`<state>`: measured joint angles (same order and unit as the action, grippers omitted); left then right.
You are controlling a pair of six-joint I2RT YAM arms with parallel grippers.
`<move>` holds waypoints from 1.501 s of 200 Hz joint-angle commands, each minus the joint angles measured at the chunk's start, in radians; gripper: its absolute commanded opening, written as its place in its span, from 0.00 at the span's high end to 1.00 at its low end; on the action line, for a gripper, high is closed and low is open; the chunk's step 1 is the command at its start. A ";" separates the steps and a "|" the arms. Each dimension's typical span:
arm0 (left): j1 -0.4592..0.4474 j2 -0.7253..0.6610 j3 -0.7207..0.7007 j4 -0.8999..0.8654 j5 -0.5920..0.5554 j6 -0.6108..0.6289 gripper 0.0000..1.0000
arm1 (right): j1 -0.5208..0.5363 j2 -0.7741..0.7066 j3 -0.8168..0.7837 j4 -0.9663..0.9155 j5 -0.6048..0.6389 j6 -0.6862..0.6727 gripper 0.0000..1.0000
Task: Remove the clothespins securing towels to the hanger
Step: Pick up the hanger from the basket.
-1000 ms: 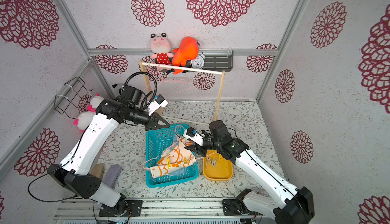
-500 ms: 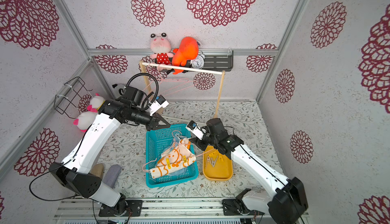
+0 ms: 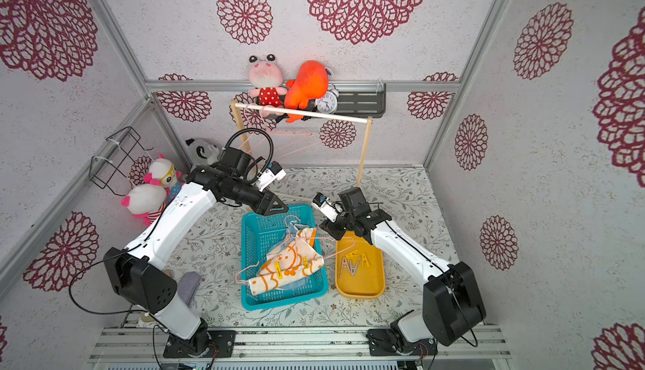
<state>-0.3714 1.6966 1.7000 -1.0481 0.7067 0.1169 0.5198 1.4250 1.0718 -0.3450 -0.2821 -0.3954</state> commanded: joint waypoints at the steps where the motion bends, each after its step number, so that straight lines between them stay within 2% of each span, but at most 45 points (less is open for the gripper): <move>1: 0.042 -0.003 -0.090 0.170 0.021 -0.105 0.52 | -0.022 -0.013 -0.027 0.041 -0.052 0.004 0.56; 29: 0.095 -0.037 -0.319 0.487 0.075 -0.304 0.50 | -0.040 -0.032 -0.078 0.089 -0.077 0.034 0.56; 44: 0.112 -0.043 -0.396 0.595 0.089 -0.383 0.49 | -0.044 -0.046 -0.096 0.104 -0.092 0.045 0.56; 74: 0.103 -0.033 -0.443 0.687 0.074 -0.507 0.48 | -0.047 -0.065 -0.123 0.148 -0.101 0.080 0.57; 123: 0.086 -0.058 -0.569 0.834 -0.048 -0.723 0.47 | -0.048 -0.080 -0.156 0.203 -0.084 0.127 0.58; 164: -0.008 -0.037 -0.634 0.951 -0.084 -0.869 0.47 | -0.049 -0.097 -0.174 0.228 -0.057 0.150 0.59; 197: -0.027 -0.013 -0.652 0.998 -0.088 -0.914 0.48 | -0.050 -0.111 -0.195 0.248 -0.052 0.165 0.60; 300: -0.031 -0.084 -0.721 0.918 -0.155 -0.886 0.48 | -0.053 -0.116 -0.216 0.268 -0.047 0.179 0.62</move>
<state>-0.4057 1.6482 0.9836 -0.1211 0.5678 -0.7570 0.4736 1.3289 0.8555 -0.1005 -0.3355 -0.2382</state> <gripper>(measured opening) 0.518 0.385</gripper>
